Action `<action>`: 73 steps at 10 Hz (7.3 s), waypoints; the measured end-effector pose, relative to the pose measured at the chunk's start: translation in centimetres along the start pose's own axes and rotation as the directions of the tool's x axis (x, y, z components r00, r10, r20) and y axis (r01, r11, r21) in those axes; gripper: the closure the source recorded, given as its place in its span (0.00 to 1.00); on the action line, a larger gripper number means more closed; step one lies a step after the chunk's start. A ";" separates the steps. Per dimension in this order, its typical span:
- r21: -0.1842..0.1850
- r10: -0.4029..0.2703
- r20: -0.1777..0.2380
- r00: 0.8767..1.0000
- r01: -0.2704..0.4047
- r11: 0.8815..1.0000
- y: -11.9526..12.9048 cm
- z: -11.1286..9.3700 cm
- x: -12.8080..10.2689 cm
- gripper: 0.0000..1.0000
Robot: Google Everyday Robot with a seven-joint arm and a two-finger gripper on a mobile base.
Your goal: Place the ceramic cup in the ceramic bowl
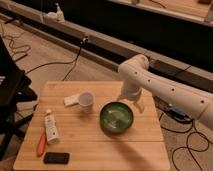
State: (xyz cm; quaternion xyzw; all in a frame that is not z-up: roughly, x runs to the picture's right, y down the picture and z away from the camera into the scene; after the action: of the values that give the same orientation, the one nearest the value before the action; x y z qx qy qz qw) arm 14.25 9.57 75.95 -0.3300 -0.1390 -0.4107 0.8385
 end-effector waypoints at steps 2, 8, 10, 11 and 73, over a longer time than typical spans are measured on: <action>0.000 0.000 -0.001 1.000 0.000 1.000 0.0 0.0 0.0 0.20; 0.000 0.000 0.000 1.000 0.000 1.000 0.0 0.0 0.0 0.20; 0.000 0.000 -0.001 1.000 0.000 1.000 0.0 0.0 0.0 0.20; 0.000 0.000 0.000 1.000 0.000 1.000 0.0 0.0 0.0 0.20; 0.181 -0.100 0.258 0.961 0.053 0.982 -1.0 3.7 1.4 0.33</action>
State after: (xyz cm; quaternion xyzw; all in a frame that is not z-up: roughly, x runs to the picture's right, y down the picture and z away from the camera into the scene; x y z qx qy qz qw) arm 14.46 10.72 79.82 -0.3025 -0.2979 -0.3813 0.8212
